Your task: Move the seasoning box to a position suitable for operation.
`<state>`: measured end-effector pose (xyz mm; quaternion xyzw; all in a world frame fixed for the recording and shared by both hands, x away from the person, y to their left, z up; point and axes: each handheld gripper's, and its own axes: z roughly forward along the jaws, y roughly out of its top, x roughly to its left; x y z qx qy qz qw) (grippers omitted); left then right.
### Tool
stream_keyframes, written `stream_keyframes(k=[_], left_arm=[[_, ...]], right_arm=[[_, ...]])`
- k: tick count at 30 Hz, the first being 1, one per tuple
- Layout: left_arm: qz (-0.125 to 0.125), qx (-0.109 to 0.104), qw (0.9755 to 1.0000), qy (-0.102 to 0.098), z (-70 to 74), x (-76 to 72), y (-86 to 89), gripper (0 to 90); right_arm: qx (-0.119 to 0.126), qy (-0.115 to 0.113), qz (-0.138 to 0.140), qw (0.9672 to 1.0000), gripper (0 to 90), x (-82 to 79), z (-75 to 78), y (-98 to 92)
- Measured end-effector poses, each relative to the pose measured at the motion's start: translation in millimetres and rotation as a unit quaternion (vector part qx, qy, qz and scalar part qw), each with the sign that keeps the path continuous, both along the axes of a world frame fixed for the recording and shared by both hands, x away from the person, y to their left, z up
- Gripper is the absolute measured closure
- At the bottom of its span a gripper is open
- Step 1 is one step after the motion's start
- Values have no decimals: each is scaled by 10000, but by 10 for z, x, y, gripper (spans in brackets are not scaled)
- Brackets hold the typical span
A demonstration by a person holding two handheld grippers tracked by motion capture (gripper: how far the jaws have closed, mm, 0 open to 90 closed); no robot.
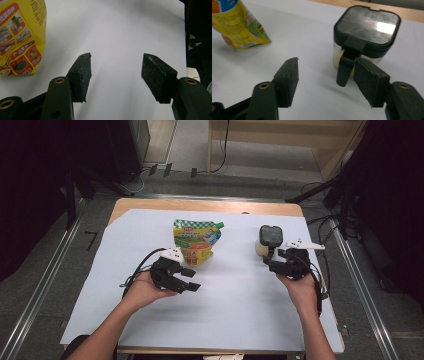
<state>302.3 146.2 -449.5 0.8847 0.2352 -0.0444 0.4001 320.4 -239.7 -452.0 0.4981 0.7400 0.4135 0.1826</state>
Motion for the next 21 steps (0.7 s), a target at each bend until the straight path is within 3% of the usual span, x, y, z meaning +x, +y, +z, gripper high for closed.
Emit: stream_keyframes(k=[4, 5, 7, 8, 17, 21], left_arm=[[-46, -40, 10000, 34, -12, 9, -1, 421], [-43, -66, 9999, 72, -23, 20, 6, 422], [-30, -75, 9999, 86, -26, 24, 11, 424], [-26, -102, 9999, 102, -29, 27, 15, 426], [-44, 13, 10000, 20, -36, 16, 9, 428], [-37, 53, 10000, 0, -38, 17, 13, 429]], right_arm=[[-112, 4, -215, 9997, 233, 70, 6, -4], [-94, 64, -378, 9992, 190, 130, 16, -11], [-69, 93, -431, 9990, 160, 168, 17, -11], [-55, 219, -541, 9983, 137, 249, 19, -7], [-284, 397, -989, 9939, 70, 641, -4, 80], [-263, 499, -1116, 9922, 63, 760, -41, 134]])
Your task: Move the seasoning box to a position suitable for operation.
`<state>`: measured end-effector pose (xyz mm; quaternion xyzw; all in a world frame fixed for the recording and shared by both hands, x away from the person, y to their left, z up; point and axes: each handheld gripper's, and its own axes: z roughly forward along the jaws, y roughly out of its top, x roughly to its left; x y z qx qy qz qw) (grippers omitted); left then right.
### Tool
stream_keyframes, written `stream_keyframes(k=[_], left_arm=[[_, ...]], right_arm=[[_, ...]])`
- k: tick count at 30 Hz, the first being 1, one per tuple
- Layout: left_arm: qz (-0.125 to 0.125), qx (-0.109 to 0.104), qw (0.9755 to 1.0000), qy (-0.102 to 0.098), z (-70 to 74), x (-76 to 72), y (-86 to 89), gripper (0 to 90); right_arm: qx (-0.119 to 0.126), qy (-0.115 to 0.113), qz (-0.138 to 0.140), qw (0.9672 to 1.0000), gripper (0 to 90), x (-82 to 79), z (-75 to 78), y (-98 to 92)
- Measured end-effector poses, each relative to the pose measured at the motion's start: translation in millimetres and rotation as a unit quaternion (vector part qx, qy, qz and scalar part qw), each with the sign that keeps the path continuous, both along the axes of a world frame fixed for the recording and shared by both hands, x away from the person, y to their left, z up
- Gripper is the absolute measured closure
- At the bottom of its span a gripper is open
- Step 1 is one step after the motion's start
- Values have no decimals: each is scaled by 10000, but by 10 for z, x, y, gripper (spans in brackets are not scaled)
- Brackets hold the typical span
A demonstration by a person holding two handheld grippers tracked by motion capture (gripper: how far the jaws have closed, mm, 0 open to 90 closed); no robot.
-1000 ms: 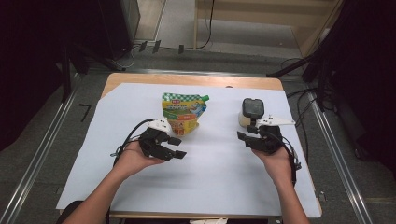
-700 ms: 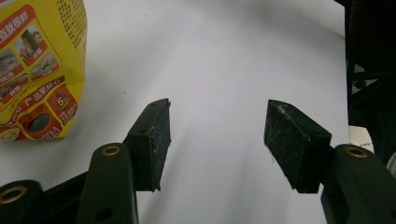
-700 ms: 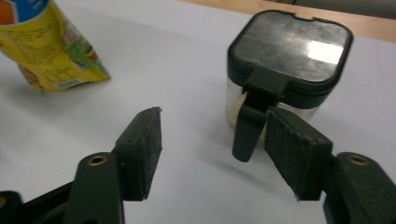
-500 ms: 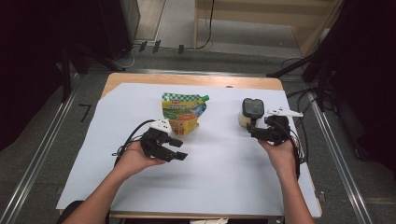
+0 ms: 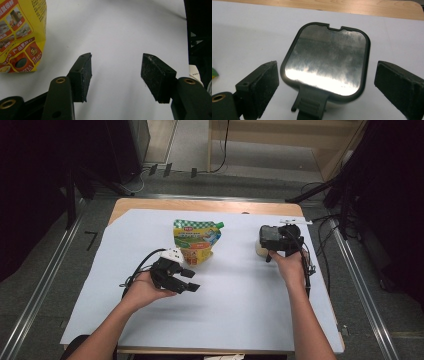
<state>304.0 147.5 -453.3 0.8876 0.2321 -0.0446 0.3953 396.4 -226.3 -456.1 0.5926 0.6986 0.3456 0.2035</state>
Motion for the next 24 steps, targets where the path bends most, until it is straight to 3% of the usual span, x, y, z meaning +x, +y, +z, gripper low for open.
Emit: stream_keyframes(k=[7, 11, 16, 24], left_arm=[[-29, -113, 9999, 45, 16, -11, -4, 429], [-71, -72, 9999, -9, 19, -29, -23, 428], [-62, -196, 9998, 57, 23, -21, -15, 429], [-57, -189, 9998, 62, 20, -19, -11, 428]], right_arm=[[-174, -13, -162, 9997, 66, 118, -78, 114], [-265, 190, -250, 9992, 91, 194, -188, 138], [-373, 152, -376, 9985, 102, 231, -223, 181], [-473, 179, -410, 9979, 121, 240, -216, 195]])
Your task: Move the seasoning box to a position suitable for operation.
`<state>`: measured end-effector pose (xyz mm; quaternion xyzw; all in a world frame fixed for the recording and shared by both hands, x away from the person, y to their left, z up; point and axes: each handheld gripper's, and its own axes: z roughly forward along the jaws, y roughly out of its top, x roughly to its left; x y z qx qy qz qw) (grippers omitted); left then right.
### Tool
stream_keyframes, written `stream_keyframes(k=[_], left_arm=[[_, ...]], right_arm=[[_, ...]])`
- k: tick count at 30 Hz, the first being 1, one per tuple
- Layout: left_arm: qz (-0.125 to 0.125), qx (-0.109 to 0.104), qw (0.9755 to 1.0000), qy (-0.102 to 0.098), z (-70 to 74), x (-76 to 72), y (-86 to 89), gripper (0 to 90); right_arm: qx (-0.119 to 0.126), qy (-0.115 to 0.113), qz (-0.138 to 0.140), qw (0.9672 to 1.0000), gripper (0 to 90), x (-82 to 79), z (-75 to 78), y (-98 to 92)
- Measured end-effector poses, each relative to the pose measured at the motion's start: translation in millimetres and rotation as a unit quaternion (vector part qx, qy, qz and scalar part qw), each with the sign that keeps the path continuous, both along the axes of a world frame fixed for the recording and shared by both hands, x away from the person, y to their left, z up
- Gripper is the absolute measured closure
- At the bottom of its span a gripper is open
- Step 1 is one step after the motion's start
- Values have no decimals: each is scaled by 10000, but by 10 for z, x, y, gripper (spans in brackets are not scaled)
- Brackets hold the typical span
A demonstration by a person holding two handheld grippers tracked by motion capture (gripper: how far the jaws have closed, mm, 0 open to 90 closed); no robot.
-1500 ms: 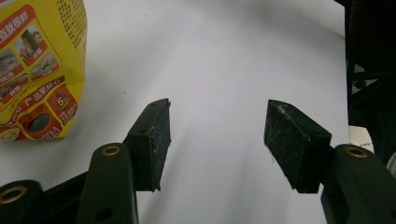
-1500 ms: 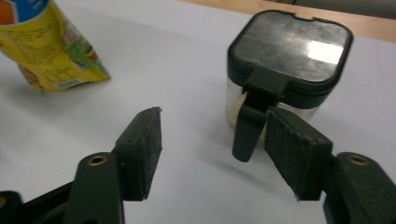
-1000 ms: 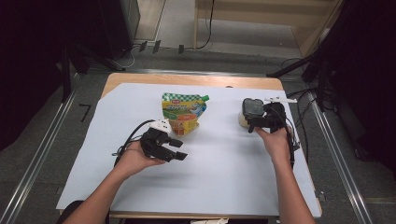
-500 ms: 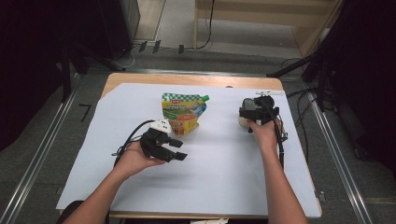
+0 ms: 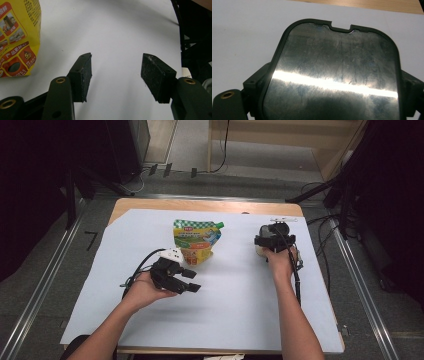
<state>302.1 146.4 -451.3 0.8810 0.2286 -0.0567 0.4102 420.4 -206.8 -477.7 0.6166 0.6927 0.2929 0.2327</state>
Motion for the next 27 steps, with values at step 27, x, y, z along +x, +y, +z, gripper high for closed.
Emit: stream_keyframes(k=[27], left_arm=[[26, 62, 10000, 8, -11, 8, 8, 427]], right_arm=[[50, -136, 209, 9997, 169, -77, 82, -67]])
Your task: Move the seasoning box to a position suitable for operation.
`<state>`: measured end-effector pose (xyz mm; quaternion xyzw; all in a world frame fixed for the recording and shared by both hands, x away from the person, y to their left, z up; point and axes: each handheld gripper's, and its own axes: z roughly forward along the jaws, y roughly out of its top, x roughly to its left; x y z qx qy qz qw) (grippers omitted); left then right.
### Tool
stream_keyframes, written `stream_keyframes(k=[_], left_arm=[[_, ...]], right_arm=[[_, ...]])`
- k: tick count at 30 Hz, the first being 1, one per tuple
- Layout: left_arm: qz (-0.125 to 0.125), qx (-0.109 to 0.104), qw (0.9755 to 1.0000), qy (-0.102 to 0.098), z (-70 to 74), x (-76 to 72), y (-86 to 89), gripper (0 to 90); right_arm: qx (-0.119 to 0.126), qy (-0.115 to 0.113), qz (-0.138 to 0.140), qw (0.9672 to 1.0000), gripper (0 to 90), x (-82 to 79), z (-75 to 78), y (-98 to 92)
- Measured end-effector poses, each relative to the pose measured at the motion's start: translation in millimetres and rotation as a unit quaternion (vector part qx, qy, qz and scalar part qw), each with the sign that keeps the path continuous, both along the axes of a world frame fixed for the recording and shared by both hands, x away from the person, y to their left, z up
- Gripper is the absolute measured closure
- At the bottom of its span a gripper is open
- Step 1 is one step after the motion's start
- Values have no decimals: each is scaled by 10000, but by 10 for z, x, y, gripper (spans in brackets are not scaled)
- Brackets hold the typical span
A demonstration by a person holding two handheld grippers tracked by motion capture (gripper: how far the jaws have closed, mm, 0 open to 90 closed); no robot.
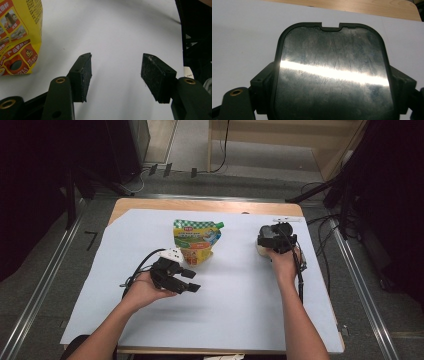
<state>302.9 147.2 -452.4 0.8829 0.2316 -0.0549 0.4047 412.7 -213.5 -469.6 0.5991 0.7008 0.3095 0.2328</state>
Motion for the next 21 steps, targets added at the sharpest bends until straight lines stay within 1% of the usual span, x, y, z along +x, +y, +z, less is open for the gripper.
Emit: stream_keyframes(k=[5, 6, 8, 11, 13, 14, 17, 18, 19, 20, 21], left_arm=[[-3, -4, 10000, 1, -2, -1, -3, 425], [-7, 3, 10000, 2, -2, -1, -3, 424], [-10, 8, 10000, -8, -2, -1, -4, 423], [-6, -1, 10000, -18, -1, -3, -6, 419], [-18, 8, 10000, -21, -1, -1, -5, 416], [-21, 6, 10000, -18, -2, -1, -6, 416], [-27, 1, 10000, -20, -4, -3, -12, 416], [-31, 9, 10000, -21, -3, -7, -16, 415], [-31, 9, 10000, -21, -3, -7, -16, 419], [-78, -39, 10000, 47, -11, 1, -17, 426], [-92, -31, 9999, 53, -15, 3, -19, 428]], right_arm=[[9, 15, 144, 9999, 169, -51, 54, 3], [-4, 4, 222, 9998, 169, -86, 76, 7], [18, -1, 248, 9997, 169, -105, 87, 8], [37, 4, 365, 9993, 169, -163, 112, 16], [45, -12, 490, 9988, 169, -238, 137, 28], [45, -12, 490, 9988, 169, -238, 137, 28], [77, -20, 640, 9979, 169, -314, 154, 44], [96, -41, 731, 9973, 170, -374, 170, 57], [96, -41, 731, 9973, 170, -374, 170, 57], [117, -63, 804, 9967, 169, -422, 186, 69], [118, -72, 854, 9962, 170, -450, 196, 76]])
